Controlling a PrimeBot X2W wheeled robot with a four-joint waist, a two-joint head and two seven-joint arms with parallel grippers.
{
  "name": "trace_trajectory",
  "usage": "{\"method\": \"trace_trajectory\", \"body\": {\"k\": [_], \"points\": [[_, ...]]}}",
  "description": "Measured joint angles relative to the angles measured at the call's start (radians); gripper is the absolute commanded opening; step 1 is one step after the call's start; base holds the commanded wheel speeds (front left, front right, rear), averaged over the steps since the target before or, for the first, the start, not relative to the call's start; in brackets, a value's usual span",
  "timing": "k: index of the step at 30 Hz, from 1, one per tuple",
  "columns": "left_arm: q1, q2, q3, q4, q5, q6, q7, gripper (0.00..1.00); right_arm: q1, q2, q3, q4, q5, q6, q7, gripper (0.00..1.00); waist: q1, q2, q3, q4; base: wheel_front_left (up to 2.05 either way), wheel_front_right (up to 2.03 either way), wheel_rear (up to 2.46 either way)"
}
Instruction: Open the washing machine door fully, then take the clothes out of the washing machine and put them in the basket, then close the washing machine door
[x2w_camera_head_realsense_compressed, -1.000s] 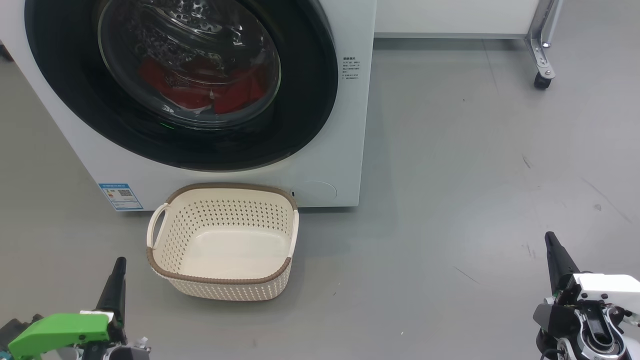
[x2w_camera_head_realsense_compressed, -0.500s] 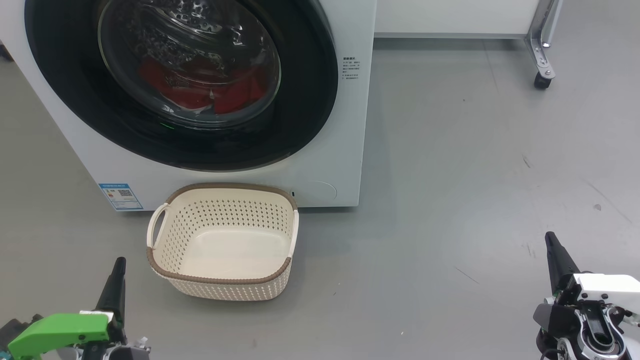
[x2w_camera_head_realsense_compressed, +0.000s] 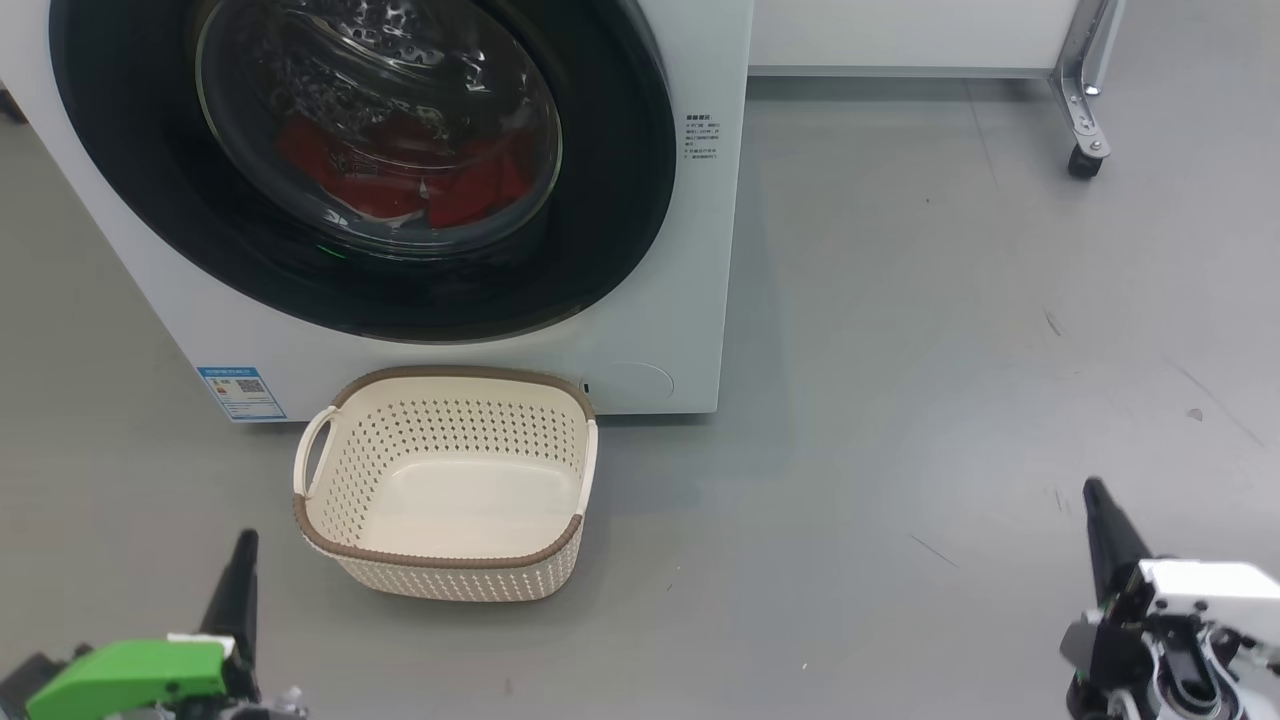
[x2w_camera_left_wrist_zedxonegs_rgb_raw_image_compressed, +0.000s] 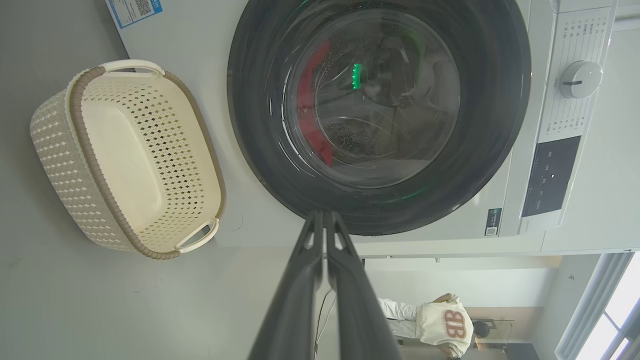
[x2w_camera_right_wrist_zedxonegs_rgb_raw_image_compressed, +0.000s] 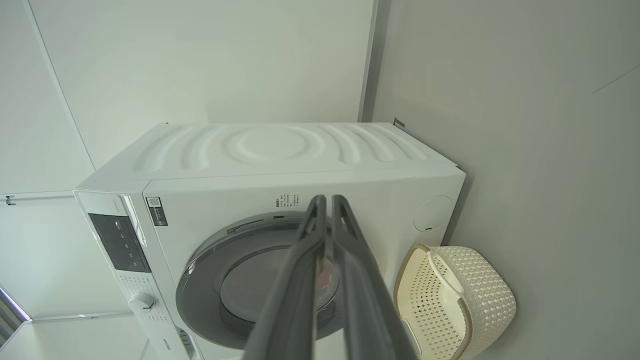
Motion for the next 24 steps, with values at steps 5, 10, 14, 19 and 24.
{"method": "trace_trajectory", "body": {"k": [5,10,14,19,24], "points": [[0.042,-0.025,-0.007,0.04,0.0,0.0,0.0,1.0,0.049,0.026,0.004,0.04,0.0,0.0,-0.001,1.0,0.0,0.0,0.0,0.0,0.0,0.0,0.0],[0.042,-0.025,-0.009,0.036,0.002,0.0,-0.011,1.0,0.05,0.026,0.005,0.034,-0.011,0.0,-0.011,1.0,0.0,0.0,0.001,0.0,0.0,0.0,0.0],[0.042,-0.025,-0.015,0.034,0.011,0.0,-0.021,1.0,0.05,0.026,0.007,0.028,-0.026,0.0,-0.021,1.0,0.0,0.0,0.001,0.0,0.0,0.0,0.0],[0.042,-0.025,-0.018,0.03,0.019,0.0,-0.033,1.0,0.05,0.026,0.008,0.022,-0.047,0.0,-0.034,1.0,0.0,0.0,0.002,0.001,0.0,0.0,0.0],[0.042,-0.025,-0.021,0.025,0.02,0.0,-0.045,1.0,0.05,0.026,0.007,0.018,-0.064,0.0,-0.046,1.0,0.0,0.0,0.002,0.001,0.0,0.0,0.0]]}}
